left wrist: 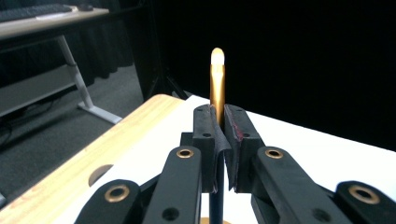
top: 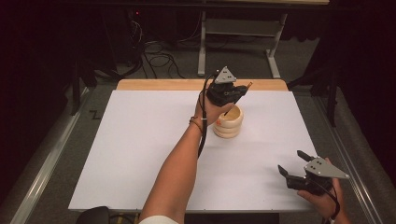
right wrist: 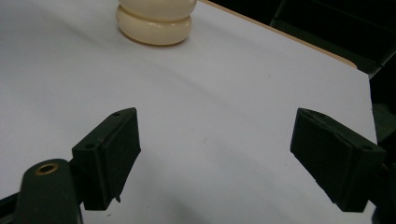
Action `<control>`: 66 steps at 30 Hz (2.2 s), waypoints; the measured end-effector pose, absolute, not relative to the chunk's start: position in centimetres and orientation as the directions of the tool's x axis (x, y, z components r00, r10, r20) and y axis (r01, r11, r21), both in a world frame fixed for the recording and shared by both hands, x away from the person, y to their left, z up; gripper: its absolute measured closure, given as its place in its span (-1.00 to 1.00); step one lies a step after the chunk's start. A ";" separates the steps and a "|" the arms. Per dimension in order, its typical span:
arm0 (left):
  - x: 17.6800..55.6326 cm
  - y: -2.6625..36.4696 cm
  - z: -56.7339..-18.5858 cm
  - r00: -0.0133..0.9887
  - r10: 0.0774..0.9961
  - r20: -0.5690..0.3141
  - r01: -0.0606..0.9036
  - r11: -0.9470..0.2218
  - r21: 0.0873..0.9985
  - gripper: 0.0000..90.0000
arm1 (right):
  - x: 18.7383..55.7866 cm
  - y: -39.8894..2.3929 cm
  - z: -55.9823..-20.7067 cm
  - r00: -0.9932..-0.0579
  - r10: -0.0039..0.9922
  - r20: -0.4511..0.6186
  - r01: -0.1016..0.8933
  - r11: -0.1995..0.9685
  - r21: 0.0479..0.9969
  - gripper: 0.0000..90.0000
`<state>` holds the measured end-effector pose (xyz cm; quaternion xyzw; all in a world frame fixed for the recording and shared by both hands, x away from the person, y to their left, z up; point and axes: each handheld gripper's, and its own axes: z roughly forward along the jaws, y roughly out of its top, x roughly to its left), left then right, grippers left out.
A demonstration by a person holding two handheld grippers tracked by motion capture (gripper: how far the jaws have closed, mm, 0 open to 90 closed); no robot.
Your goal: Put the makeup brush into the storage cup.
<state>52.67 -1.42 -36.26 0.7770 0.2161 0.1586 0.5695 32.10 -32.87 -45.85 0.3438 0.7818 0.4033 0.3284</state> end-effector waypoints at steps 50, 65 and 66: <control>51.3 0.5 -37.1 0.844 0.534 0.047 0.176 -0.359 0.916 0.39 | 32.2 -32.9 -45.8 -0.546 0.800 -0.247 0.271 0.448 0.852 -0.63; 49.9 1.3 -36.2 0.812 0.568 0.134 0.146 -0.420 0.896 -0.15 | 32.2 -32.8 -45.9 -0.547 0.800 -0.247 0.273 0.449 0.851 -0.63; 49.8 1.4 -36.2 0.808 0.575 0.128 0.152 -0.413 0.898 -0.25 | 32.1 -32.7 -45.9 -0.545 0.803 -0.243 0.276 0.445 0.852 -0.62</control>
